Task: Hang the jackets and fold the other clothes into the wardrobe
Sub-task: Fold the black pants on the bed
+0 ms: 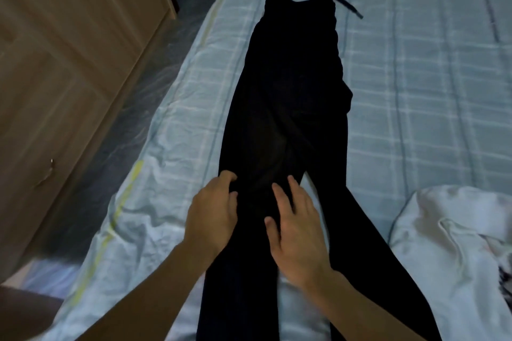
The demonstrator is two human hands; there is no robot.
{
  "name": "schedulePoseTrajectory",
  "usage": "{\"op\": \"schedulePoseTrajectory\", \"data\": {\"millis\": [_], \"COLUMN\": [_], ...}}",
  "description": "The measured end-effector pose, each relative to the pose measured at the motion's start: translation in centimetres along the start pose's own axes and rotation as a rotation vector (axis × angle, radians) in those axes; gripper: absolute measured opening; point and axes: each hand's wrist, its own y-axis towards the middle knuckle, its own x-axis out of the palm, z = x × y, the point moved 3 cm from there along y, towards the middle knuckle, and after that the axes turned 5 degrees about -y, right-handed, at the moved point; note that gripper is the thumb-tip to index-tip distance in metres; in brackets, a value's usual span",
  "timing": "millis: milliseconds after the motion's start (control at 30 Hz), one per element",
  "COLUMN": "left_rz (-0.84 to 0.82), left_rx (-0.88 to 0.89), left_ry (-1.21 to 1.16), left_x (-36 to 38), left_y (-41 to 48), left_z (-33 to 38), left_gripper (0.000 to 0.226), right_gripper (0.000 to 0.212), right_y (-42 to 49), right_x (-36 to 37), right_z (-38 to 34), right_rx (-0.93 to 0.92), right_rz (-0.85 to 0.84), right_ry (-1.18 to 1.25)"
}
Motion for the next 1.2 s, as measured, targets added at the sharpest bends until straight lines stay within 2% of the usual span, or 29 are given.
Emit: {"op": "schedulePoseTrajectory", "data": {"millis": [100, 167, 300, 433, 700, 867, 967, 1033, 1067, 1133, 1200], "left_rz": [0.159, 0.189, 0.142, 0.067, 0.048, 0.068, 0.110, 0.110, 0.119, 0.133, 0.097], "left_rx": [-0.161, -0.253, -0.083, -0.086, -0.064, -0.023, -0.003, -0.003, -0.020, -0.084, -0.136], "left_ry": [0.009, 0.038, 0.135, 0.194, 0.198, -0.006, -0.186, -0.152, -0.099, -0.026, -0.019], "left_x": [-2.8, -3.9, -3.1, -2.4, -2.6, -3.1, -3.5, -3.2, -3.1, -2.9, -2.9], "left_y": [1.3, 1.6, -1.5, -5.8, -9.3, -10.4, -11.0, -11.6, -11.9, -12.4, -12.5], "left_z": [-2.9, -4.1, -2.4, -2.9, -3.8, -3.9, -4.0, -3.9, -4.0, -4.1, -4.0], "left_gripper": [0.017, 0.019, 0.031, 0.038, 0.024, 0.015, 0.014, 0.017, 0.017, 0.016, 0.020], "right_gripper": [0.056, 0.058, 0.068, 0.069, 0.048, 0.028, 0.019, 0.009, 0.012, 0.035, 0.051], "right_y": [-1.8, -1.9, -1.5, -3.6, -4.8, -5.8, -6.5, -7.0, -7.1, -7.2, -7.2], "right_x": [0.2, 0.6, 0.3, 0.0, 0.5, -0.3, -1.2, -1.8, -1.9, -1.7, -1.0], "right_z": [-0.7, -0.8, -1.4, -2.5, -5.0, -2.9, -0.1, 0.0, -0.7, -2.3, -3.5], "right_rx": [-0.002, -0.022, -0.023, 0.043, 0.182, 0.246, 0.295, 0.246, 0.227, 0.222, 0.217], "right_rz": [-0.007, -0.052, -0.085, -0.070, -0.161, -0.185, -0.187, -0.143, -0.120, -0.111, -0.142], "right_ry": [0.005, -0.051, -0.107, -0.124, 0.283, 0.463, 0.332, 0.130, 0.099, 0.134, 0.071]}}
